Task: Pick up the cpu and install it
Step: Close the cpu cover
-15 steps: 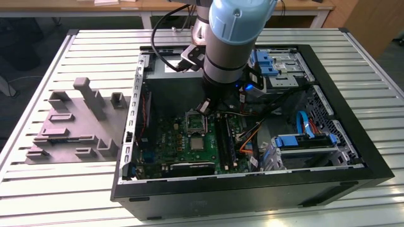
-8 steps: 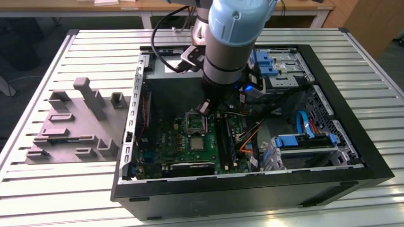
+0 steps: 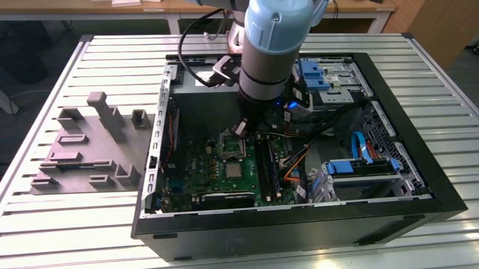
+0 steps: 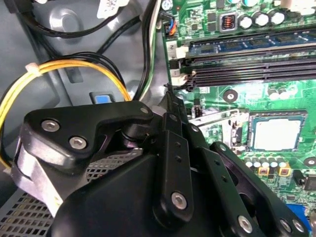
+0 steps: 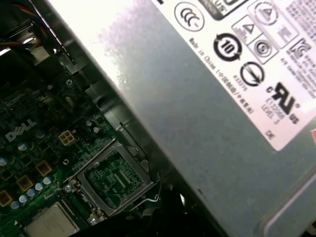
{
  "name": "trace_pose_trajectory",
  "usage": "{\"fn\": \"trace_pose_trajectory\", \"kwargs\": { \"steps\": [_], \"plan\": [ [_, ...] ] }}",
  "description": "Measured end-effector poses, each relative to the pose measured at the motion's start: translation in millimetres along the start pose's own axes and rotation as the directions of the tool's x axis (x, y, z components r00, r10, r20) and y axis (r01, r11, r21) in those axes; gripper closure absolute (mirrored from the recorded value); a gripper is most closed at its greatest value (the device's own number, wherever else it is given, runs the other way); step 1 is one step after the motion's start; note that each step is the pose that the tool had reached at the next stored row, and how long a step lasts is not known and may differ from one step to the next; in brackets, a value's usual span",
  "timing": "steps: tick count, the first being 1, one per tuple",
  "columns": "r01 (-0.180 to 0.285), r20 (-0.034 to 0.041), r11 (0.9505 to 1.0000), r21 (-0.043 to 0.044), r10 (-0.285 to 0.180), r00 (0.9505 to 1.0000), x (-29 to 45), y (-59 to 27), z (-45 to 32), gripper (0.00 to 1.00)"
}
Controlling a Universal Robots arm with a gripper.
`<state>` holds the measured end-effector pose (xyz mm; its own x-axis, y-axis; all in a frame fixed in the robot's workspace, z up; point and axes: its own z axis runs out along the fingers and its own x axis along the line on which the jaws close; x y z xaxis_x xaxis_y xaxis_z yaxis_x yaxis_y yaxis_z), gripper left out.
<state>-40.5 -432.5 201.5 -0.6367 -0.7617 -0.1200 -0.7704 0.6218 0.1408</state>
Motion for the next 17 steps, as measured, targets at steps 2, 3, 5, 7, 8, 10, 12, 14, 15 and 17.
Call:
{"fn": "trace_pose_trajectory", "kwargs": {
  "steps": [2, 3, 5, 7, 8, 10, 12, 14, 15, 17],
  "plan": [
    [0.0, -0.0086, 1.0, 0.0071, 0.0, 1.0, 0.2, 0.5, 0.1, 0.89],
    [0.0, -0.0131, 0.9999, 0.0109, 0.001, 0.9999, 0.2, 0.8, 0.0, 0.89],
    [-0.001, -0.0242, 0.9998, 0.02, 0.001, 0.9997, 0.1, 1.4, -0.4, 0.89],
    [-0.001, -0.0319, 0.9997, 0.0262, 0.002, 0.9995, -0.2, 1.9, -2.1, 0.89],
    [-0.001, -0.034, 0.9996, 0.0277, 0.002, 0.9994, -0.4, 2.2, -3.7, 0.89],
    [-0.001, -0.0345, 0.9996, 0.0283, 0.002, 0.9994, -1.2, 2.9, -6.7, 0.89],
    [-0.001, -0.0347, 0.9996, 0.0286, 0.002, 0.9994, -1.6, 3.5, -9.1, 0.89],
    [-0.001, -0.035, 0.9996, 0.0288, 0.002, 0.9994, -1.8, 4.0, -11.6, 0.89],
    [-0.001, -0.0352, 0.9996, 0.029, 0.002, 0.9994, -1.9, 4.3, -13.0, 0.89],
    [-0.001, -0.0359, 0.9996, 0.0296, 0.002, 0.9994, -2.3, 4.9, -16.2, 0.89]
  ]
}}
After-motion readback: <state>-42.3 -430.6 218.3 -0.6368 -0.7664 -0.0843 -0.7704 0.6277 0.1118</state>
